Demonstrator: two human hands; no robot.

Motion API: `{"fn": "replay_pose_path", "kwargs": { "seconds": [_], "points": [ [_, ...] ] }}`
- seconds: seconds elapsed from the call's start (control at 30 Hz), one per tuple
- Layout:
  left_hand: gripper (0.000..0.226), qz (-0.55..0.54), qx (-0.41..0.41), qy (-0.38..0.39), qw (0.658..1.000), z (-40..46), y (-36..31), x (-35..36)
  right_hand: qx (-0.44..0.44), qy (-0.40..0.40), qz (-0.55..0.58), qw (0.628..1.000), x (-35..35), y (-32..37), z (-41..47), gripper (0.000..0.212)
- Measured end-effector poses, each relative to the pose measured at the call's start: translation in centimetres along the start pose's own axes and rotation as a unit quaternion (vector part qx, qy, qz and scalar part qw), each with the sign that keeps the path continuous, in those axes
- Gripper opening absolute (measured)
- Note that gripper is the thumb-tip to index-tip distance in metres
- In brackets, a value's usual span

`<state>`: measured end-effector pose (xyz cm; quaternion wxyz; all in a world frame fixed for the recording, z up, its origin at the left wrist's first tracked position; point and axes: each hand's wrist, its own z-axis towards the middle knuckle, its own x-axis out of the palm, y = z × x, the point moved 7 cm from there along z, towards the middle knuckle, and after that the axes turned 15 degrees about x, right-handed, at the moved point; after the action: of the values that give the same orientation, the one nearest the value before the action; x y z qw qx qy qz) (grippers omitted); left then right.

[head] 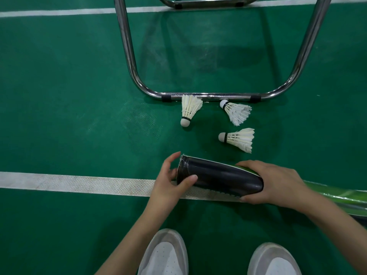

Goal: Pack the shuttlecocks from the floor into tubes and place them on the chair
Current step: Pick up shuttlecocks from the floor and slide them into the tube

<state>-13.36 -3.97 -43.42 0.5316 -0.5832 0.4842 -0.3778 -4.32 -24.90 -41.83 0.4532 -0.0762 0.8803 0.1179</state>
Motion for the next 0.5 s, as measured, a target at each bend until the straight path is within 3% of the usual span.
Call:
{"fn": "replay_pose_path", "kwargs": {
  "seconds": [0.13,0.5],
  "points": [
    [0.076,-0.004,-0.01,0.004,1.0,0.36,0.46,0.51,-0.001,0.006,0.006,1.0,0.05,-0.03,0.1,0.08],
    [0.082,-0.007,-0.012,-0.004,1.0,0.43,0.92,0.43,-0.012,0.015,0.016,1.0,0.37,-0.28,-0.05,0.083]
  ]
}}
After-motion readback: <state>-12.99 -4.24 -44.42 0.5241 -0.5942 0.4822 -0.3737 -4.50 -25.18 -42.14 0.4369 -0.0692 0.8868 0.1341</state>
